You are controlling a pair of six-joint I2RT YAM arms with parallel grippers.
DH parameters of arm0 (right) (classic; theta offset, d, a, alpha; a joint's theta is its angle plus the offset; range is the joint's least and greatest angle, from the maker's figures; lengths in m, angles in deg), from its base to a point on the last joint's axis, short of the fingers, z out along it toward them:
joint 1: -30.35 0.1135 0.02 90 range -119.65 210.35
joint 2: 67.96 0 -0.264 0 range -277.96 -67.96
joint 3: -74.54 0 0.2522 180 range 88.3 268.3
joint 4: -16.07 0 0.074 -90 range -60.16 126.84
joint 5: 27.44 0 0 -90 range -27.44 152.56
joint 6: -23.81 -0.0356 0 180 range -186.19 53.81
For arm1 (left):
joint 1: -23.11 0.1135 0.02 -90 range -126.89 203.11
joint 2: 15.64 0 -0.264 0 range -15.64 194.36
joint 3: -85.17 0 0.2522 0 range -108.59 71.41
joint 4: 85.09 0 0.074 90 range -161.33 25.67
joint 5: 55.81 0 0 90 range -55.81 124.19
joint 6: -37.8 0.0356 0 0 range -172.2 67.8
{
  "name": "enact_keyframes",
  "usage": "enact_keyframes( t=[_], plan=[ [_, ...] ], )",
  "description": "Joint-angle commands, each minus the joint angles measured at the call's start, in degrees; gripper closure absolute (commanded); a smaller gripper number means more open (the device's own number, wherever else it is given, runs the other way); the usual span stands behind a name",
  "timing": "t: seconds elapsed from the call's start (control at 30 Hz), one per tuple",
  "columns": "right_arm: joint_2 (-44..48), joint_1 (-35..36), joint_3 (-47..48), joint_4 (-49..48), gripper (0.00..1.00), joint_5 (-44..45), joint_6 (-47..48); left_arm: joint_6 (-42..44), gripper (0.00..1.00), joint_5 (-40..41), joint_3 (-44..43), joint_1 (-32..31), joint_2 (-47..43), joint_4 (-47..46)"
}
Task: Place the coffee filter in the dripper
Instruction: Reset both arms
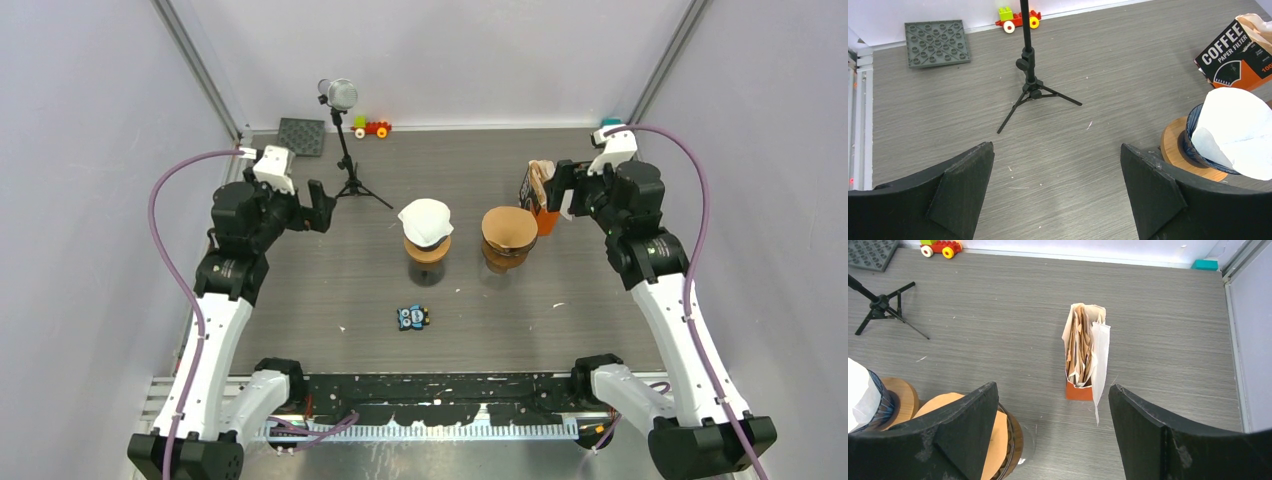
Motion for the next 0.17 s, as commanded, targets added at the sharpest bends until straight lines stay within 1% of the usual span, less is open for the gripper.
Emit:
enact_keyframes(
  t=[0.0,0.13],
  plan=[
    [1.16,-0.11,0.10,-3.21,0.15,-0.09,0.68,1.15,0.00,-1.51,0.31,0.41,0.02,-2.13],
    [0.98,-0.18,0.43,-2.82,0.15,0.10,0.49,1.18,0.00,-2.20,0.49,0.44,0.22,-2.08]
  ],
)
